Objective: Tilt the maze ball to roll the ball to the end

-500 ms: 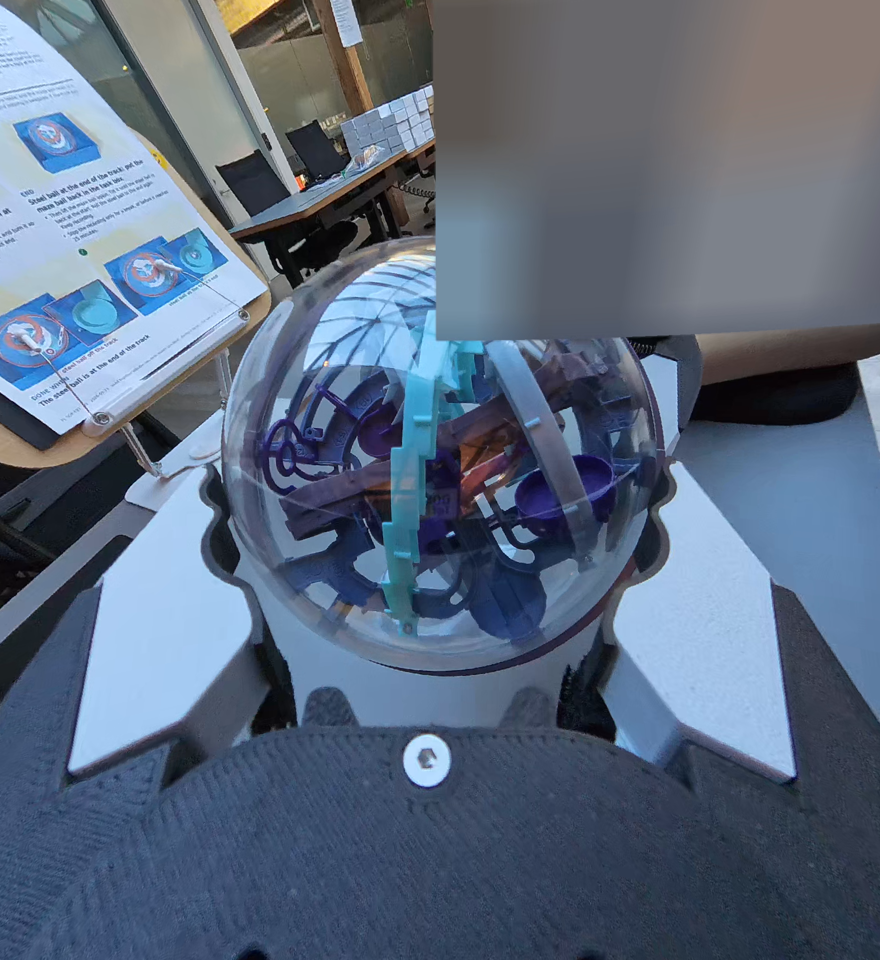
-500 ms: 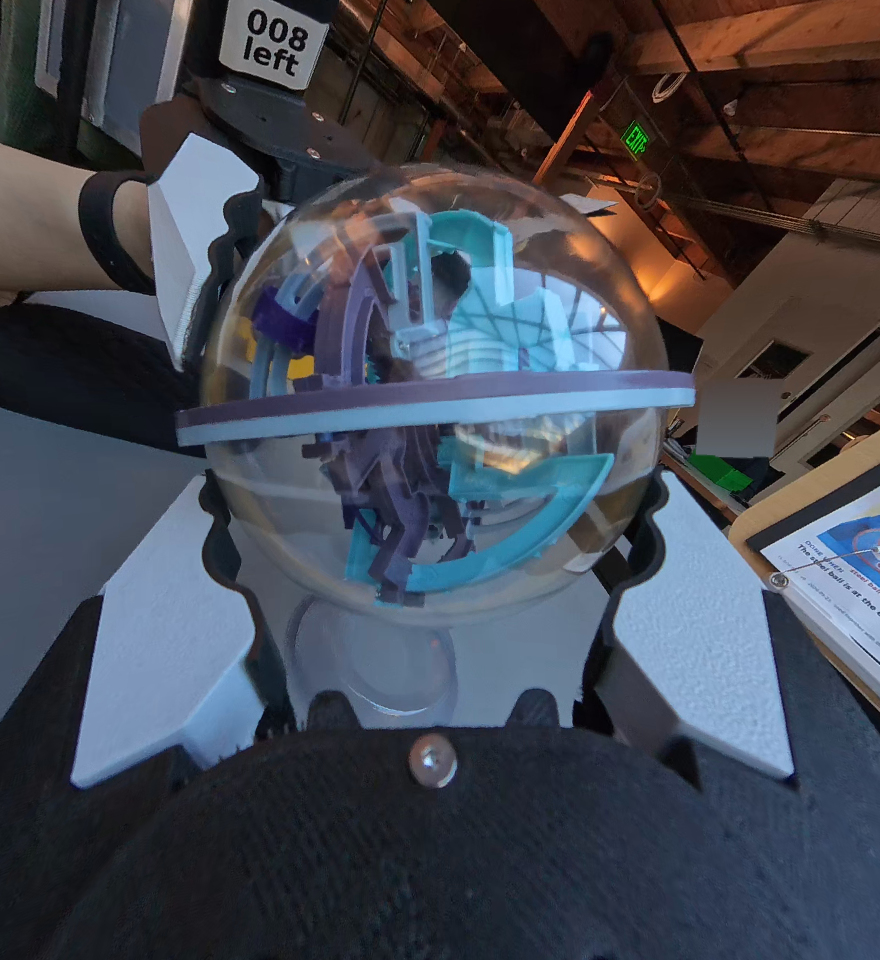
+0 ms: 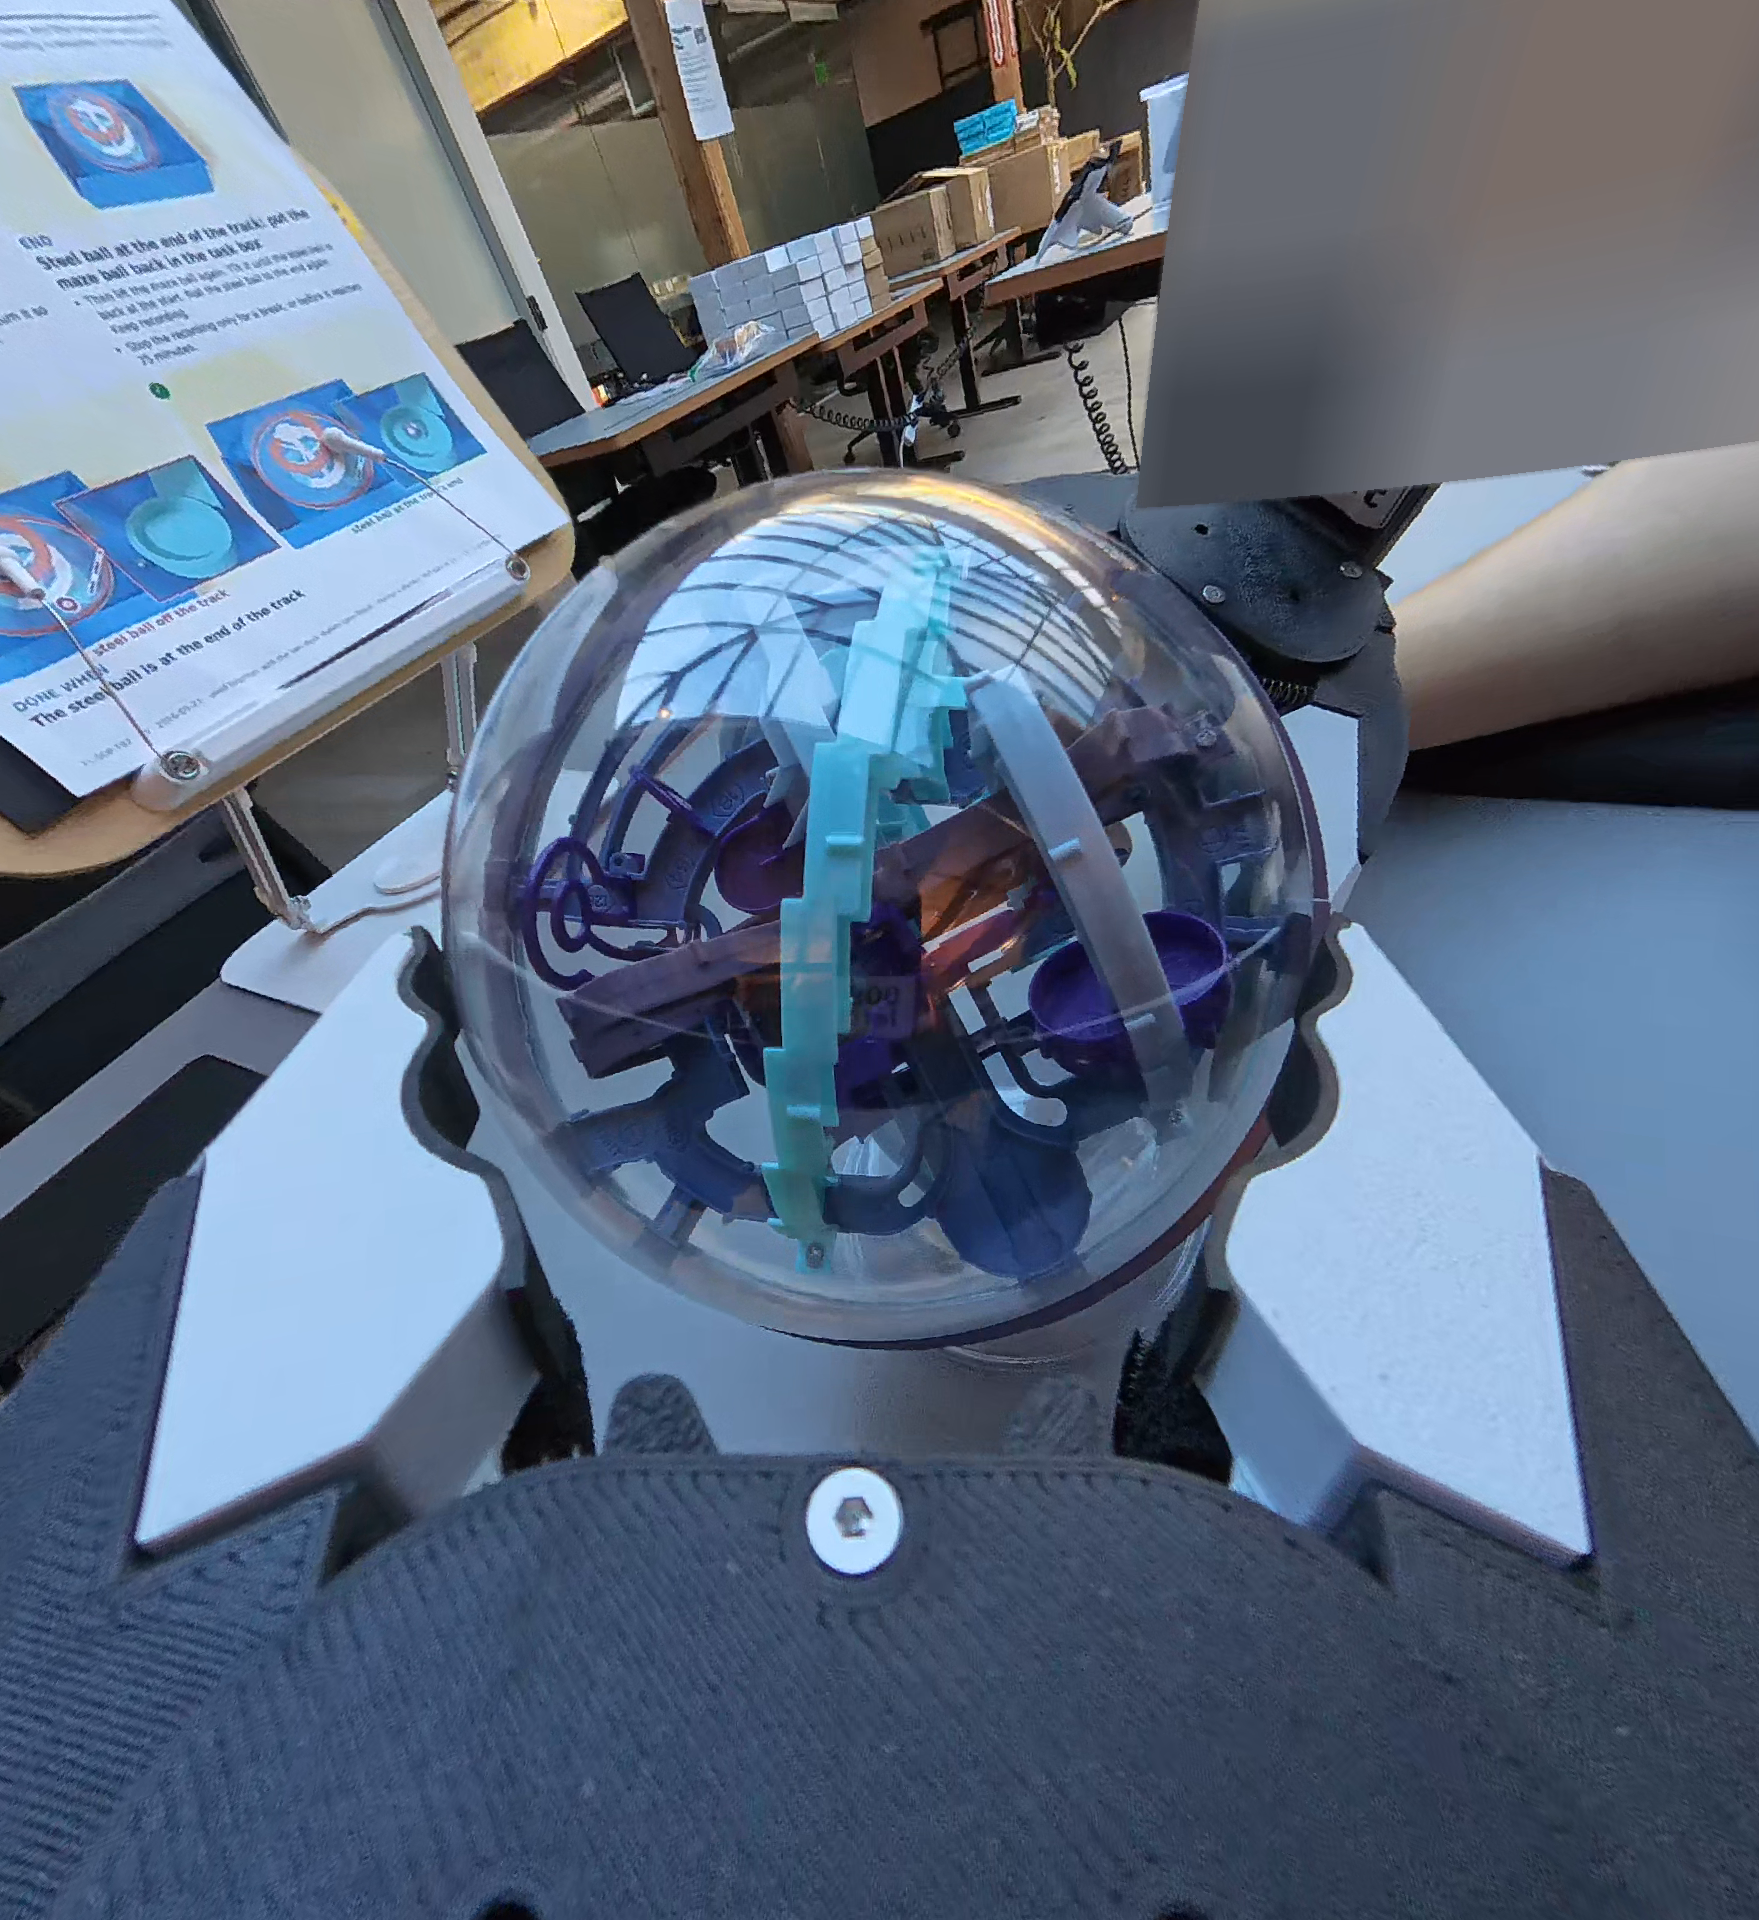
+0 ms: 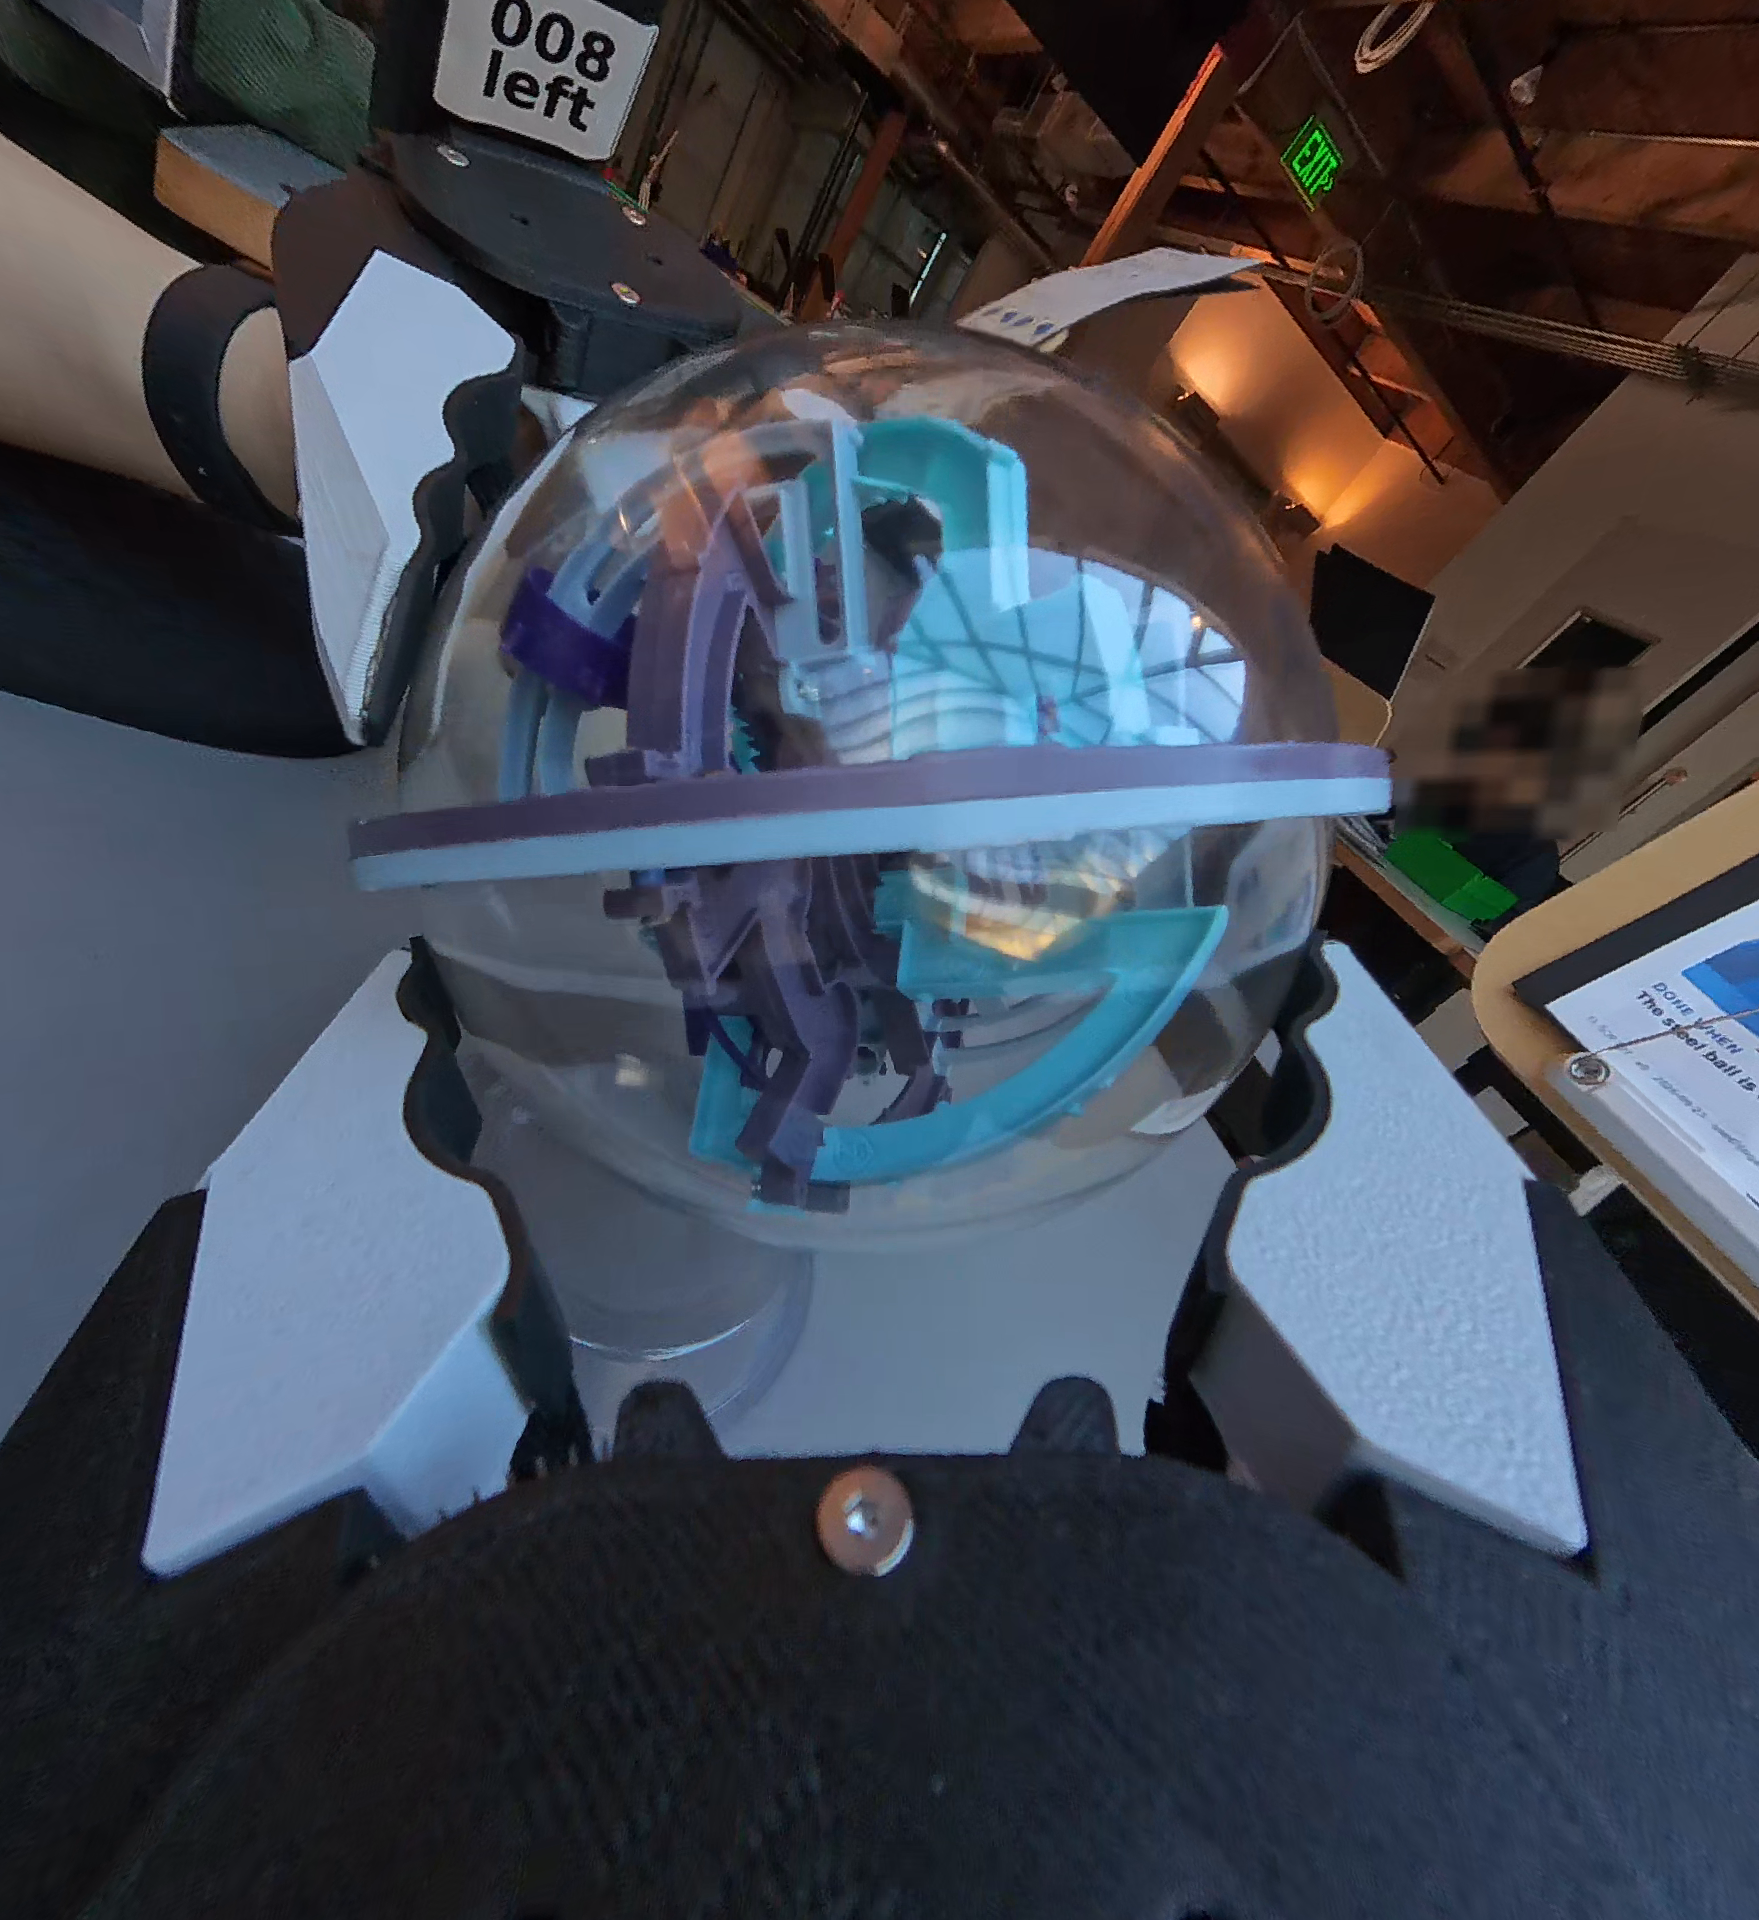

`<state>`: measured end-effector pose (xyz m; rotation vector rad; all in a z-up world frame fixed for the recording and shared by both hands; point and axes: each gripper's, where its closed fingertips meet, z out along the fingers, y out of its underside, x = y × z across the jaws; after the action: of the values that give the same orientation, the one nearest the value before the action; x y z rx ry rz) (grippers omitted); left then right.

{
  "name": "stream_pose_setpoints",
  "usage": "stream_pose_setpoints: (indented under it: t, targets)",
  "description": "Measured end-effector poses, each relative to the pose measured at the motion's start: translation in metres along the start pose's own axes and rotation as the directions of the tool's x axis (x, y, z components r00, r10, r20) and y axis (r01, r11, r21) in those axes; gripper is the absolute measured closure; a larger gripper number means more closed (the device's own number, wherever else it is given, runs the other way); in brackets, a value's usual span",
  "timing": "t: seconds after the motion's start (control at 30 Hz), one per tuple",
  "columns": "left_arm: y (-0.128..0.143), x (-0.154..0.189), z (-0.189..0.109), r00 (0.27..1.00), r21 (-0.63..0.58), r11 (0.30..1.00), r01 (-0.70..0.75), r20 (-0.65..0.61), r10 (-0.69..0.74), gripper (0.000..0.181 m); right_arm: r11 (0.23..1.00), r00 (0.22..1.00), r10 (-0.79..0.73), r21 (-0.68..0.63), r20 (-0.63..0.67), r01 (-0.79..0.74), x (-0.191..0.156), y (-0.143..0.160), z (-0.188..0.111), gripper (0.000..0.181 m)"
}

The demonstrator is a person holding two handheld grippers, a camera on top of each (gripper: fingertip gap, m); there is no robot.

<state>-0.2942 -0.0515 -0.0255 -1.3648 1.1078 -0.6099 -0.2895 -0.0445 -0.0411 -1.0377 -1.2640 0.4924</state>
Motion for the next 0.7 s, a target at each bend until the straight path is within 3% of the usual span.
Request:
stream_pose_setpoints:
  t: [0.3,0.7]
  targets:
    - [0.025,-0.003,0.002,0.999,-0.036,0.998,0.050,-0.004,-0.050,0.027,0.999,0.999,0.009,-0.051,0.034,-0.008,-0.007,0.020,0.007,0.027]
    - [0.023,0.004,0.000,0.999,-0.029,0.999,0.039,0.004,-0.039,0.027,0.998,0.999,0.035,-0.052,0.030,-0.033,-0.014,0.020,0.004,0.027]
